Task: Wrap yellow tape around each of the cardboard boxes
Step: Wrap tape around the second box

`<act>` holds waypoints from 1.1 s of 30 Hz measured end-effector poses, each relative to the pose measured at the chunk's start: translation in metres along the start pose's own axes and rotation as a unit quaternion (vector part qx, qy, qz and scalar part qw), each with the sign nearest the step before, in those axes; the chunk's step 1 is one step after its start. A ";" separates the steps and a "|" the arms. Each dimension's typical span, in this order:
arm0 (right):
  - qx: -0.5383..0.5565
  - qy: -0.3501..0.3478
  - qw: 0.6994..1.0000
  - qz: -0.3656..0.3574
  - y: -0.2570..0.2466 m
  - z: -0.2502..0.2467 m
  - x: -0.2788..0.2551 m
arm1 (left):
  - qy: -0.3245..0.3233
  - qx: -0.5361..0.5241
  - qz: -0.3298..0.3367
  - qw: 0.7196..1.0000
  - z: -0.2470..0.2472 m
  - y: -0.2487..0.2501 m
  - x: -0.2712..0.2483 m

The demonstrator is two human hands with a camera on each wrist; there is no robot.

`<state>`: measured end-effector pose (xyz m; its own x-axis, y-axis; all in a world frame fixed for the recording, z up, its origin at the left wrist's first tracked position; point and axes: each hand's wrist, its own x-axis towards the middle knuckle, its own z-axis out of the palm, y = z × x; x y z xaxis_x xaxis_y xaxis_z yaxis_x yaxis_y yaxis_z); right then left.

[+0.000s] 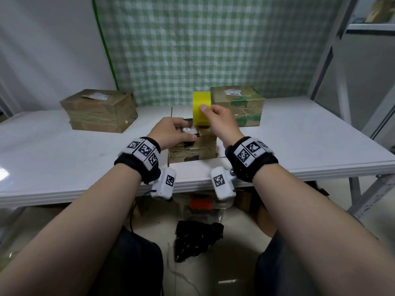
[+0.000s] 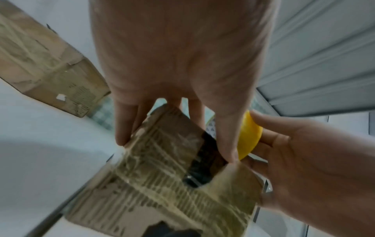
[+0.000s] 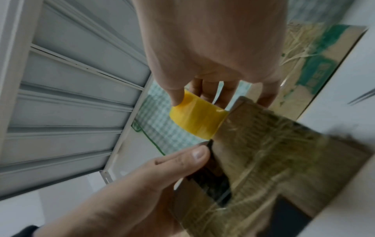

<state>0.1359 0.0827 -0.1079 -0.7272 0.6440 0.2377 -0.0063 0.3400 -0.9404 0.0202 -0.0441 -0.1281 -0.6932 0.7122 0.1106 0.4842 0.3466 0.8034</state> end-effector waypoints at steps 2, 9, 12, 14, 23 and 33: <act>-0.011 0.000 1.000 0.008 0.001 -0.005 -0.006 | 0.007 -0.014 0.000 1.000 0.002 -0.001 -0.001; 0.004 0.009 1.000 0.024 -0.014 -0.021 -0.019 | 0.001 -0.038 0.009 0.999 0.003 -0.001 -0.003; 0.007 -0.004 0.999 0.034 -0.019 -0.026 -0.025 | 0.003 -0.038 0.017 0.999 0.004 -0.003 -0.002; 0.015 -0.005 0.999 0.045 -0.024 -0.029 -0.028 | 0.007 -0.036 0.021 0.999 0.005 -0.003 -0.002; 0.001 -0.038 0.994 0.099 -0.031 -0.037 -0.035 | 0.014 -0.039 0.014 0.999 0.004 -0.001 -0.004; -0.146 -0.133 0.964 0.180 0.006 -0.026 -0.042 | 0.016 -0.030 0.016 0.999 0.005 0.002 -0.007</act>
<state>0.1836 0.0756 -0.1176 -0.7958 0.5720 -0.1987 0.4454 0.3305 -0.8321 0.0291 -0.0454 -0.1303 -0.6954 0.7016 0.1553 0.4742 0.2856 0.8328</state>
